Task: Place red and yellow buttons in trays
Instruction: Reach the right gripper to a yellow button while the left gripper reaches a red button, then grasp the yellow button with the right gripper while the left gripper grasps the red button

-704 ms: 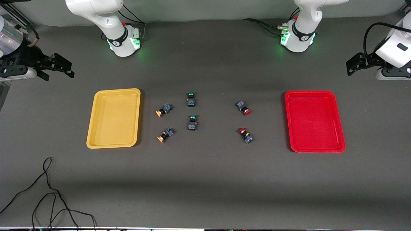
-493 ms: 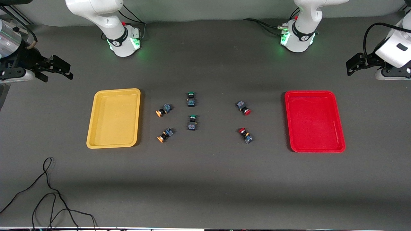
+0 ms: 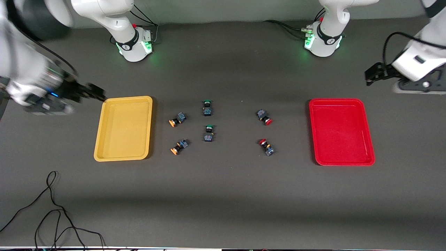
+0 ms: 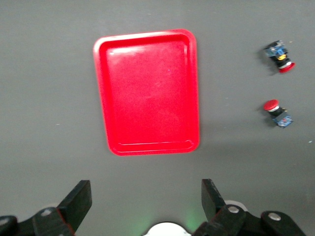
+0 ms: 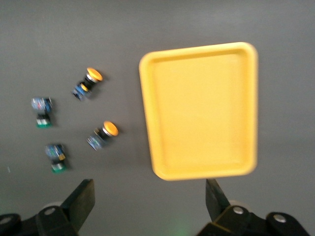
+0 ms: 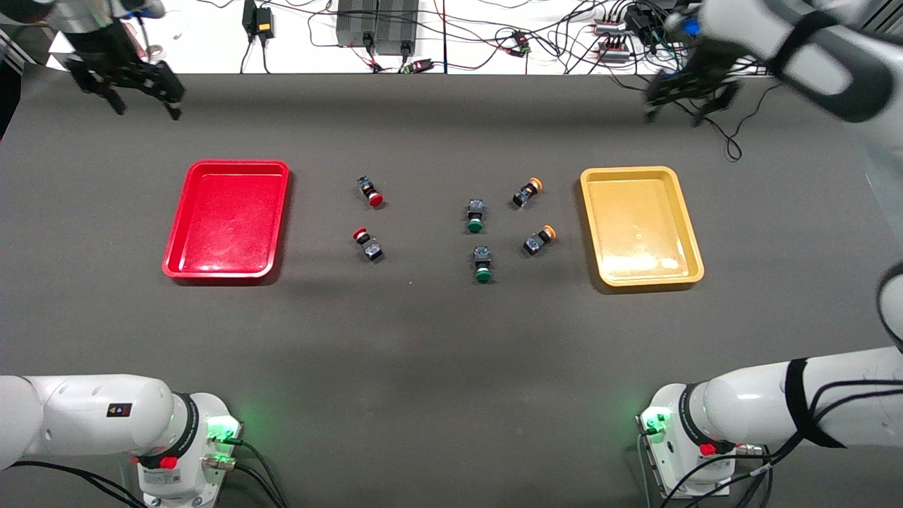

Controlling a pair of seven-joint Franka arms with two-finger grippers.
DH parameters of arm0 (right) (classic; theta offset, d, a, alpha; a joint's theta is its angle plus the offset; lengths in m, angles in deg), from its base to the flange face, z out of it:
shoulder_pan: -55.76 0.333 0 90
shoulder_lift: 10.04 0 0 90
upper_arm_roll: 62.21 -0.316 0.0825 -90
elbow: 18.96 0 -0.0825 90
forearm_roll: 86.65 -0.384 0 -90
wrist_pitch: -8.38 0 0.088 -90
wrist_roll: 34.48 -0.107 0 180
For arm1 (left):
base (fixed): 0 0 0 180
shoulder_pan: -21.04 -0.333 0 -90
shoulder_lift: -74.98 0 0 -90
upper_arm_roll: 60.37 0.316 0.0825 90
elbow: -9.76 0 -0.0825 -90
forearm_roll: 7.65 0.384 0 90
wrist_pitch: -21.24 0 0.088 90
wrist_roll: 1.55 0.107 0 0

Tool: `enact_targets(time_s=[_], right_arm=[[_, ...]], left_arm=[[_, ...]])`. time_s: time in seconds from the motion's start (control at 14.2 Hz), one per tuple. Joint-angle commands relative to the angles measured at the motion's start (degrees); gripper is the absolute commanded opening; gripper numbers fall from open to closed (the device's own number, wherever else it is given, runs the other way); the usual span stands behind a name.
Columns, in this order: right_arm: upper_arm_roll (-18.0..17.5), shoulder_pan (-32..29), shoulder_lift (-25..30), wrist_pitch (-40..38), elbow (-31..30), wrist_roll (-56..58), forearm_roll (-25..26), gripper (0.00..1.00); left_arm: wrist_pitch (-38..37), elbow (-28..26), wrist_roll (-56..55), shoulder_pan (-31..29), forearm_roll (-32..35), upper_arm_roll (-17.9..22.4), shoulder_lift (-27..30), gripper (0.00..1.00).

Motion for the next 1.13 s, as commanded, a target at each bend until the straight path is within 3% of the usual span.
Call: enact_targets(time_s=[0.0, 0.14, 0.28, 0.56, 0.92, 0.99, 1.06], right_arm=[[-6.3, 0.3, -3.8, 14.0, -8.5, -16.5, -0.7, 1.00], [-8.7, 2.6, -8.0, 26.4, -15.1, -28.6, -0.8, 1.00], [-8.8, 5.6, -13.2, 35.2, -18.2, -35.4, -0.7, 1.00], [-8.7, 10.5, -21.8, 43.3, -19.1, -46.9, -0.7, 1.00], [-8.7, 10.9, -24.9, 48.2, -21.4, -47.8, -0.7, 0.99], [-8.7, 10.9, -25.5, 49.2, -21.4, -47.8, -0.5, 0.89], [-8.6, 10.9, -26.2, 50.1, -21.4, -47.8, -0.4, 0.70]], left_arm=[[2.6, -0.4, -9.8, 4.8, -0.5, -1.8, -3.5, 0.99], [4.9, -0.8, -16.5, 8.1, -0.5, -3.2, -7.7, 0.99], [8.3, -1.6, -23.3, 9.5, -2.5, -3.2, -11.9, 0.99], [15.9, -3.3, -35.6, 11.4, -8.6, -3.3, -19.3, 0.99], [33.3, -12.3, -50.5, 19.7, -10.3, -3.4, -26.2, 0.99], [38.2, -14.4, -52.7, 21.6, -10.3, -3.4, -27.6, 0.99], [41.1, -15.3, -53.9, 22.4, -10.3, -3.4, -29.0, 0.99]])
